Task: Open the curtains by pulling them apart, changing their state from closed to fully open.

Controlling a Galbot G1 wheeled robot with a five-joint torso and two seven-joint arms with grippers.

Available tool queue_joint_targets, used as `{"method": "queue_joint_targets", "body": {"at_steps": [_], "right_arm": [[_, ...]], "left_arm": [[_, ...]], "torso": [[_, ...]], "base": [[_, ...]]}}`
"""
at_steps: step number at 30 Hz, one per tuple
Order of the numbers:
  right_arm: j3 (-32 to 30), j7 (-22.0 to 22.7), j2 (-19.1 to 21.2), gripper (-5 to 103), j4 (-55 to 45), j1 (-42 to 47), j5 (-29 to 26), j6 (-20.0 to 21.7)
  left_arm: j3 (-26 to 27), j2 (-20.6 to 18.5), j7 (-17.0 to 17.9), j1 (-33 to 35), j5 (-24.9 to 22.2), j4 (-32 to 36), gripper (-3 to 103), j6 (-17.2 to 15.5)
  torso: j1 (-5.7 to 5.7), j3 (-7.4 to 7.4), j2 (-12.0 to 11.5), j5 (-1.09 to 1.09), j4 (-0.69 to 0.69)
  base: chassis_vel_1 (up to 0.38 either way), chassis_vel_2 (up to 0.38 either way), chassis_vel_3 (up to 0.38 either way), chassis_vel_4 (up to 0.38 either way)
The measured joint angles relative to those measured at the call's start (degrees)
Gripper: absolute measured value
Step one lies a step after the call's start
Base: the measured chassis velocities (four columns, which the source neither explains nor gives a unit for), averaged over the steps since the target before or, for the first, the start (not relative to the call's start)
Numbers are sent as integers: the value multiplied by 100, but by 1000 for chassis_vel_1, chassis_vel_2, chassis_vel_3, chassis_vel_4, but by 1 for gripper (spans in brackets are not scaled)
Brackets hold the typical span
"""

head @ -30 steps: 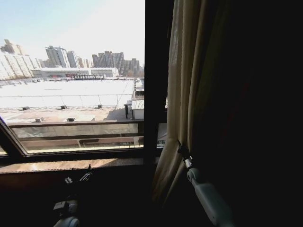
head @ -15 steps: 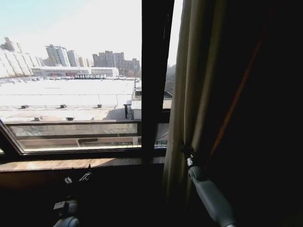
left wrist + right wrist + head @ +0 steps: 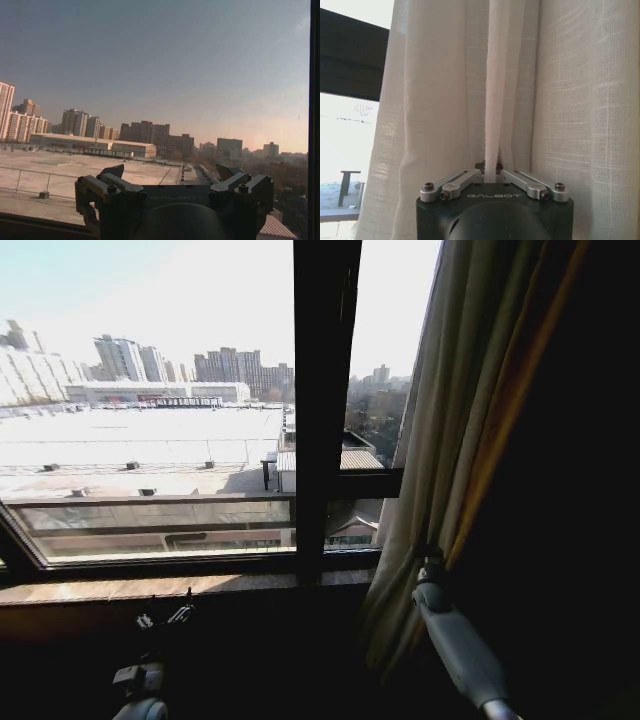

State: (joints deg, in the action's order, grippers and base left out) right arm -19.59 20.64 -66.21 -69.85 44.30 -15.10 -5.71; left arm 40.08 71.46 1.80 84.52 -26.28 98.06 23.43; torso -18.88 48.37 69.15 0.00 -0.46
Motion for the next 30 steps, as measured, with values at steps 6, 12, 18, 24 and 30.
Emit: {"method": "queue_joint_targets", "body": {"at_steps": [6, 12, 18, 24, 30], "right_arm": [[49, -854, 158, 20, -880, 673, -244, 13], [-83, -1649, 376, 41, -1656, 1317, -434, -108], [-156, -1798, 417, 63, -2137, 1663, -598, -241], [-160, -1827, 366, 84, -2251, 1789, -604, -253], [-160, -1827, 360, 99, -2251, 1791, -594, -250]], "left_arm": [[1, 0, 1, 0, 0, 0, 100, 0], [0, 0, 1, 0, 0, 0, 100, 0], [1, 0, 1, 0, 0, 0, 100, 0], [0, 0, 1, 0, 0, 0, 100, 0], [1, 0, 1, 0, 0, 0, 100, 0]], "torso": [[0, 0, 0, -4, 1], [1, 0, 0, -1, -2], [0, -1, 1, -3, 0], [0, -1, 1, -2, -1], [0, 0, 1, -2, 0]], "base": [[0, 0, 0, 0], [0, 0, 0, 0], [0, 0, 0, 0], [0, 0, 0, 0], [0, 0, 0, 0]]}}
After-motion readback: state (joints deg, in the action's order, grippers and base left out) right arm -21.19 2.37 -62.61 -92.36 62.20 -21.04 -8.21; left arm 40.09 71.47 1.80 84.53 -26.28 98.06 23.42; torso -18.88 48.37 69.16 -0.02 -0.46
